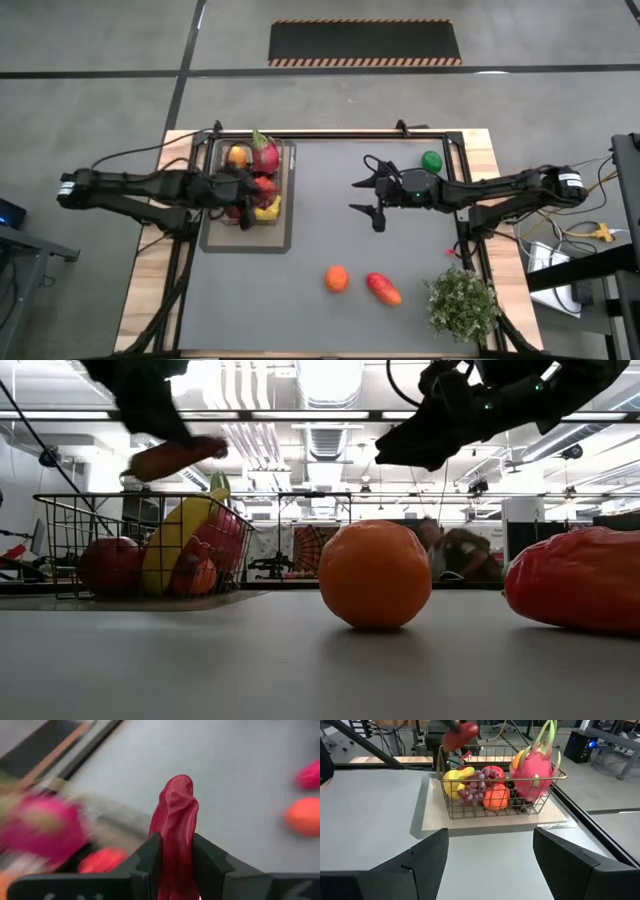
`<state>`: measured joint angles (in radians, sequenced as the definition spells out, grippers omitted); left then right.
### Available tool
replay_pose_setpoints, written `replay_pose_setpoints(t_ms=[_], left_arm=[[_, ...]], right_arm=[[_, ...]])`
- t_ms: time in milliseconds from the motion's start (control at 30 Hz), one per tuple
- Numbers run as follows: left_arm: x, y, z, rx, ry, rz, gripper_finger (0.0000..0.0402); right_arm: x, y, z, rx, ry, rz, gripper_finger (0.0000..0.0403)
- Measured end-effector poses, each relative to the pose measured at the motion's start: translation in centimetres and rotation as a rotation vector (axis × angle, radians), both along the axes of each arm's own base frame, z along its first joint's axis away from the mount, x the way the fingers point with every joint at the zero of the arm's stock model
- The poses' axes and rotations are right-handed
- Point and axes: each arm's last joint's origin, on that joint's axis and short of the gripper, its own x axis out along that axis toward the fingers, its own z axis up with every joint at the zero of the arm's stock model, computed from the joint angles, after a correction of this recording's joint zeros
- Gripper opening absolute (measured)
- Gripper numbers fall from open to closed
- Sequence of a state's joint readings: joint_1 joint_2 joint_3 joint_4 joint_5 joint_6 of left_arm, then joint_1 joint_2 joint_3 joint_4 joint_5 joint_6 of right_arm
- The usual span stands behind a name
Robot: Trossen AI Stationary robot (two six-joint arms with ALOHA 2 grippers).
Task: Build produce basket
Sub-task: Put the red chili pepper into the gold wire basket
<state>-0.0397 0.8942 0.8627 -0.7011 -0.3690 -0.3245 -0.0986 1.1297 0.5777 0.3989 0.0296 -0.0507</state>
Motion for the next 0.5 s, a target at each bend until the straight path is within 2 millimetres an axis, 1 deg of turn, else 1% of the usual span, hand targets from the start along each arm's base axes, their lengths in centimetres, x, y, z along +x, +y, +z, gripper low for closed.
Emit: replay_pose_setpoints(t_ms=[67,133,233,333,500], left_arm=[[-1.1,0.2,0.1,0.028,0.068,0.077,0.0071],[-2.0,0.5,-0.3,0.073,0.149,0.159,0.0071],[-2.6,1.2,-1.0,0.137,0.201,0.299,0.0071],[-2.4,1.9,-1.8,0.137,0.237,0.370,0.0071],[-1.2,3.2,-2.9,0.141,0.325,0.443,0.0071]], right_arm=[[0.0,0.0,-0.1,0.001,0.004,0.000,0.0269],[0.1,0.0,-0.2,0.003,0.006,-0.001,0.0265],[0.2,0.0,-0.4,0.018,0.014,-0.004,0.0261],[0.2,0.0,-0.5,0.034,0.015,-0.009,0.0258],[0.2,0.0,-0.5,0.050,0.013,-0.013,0.0259]])
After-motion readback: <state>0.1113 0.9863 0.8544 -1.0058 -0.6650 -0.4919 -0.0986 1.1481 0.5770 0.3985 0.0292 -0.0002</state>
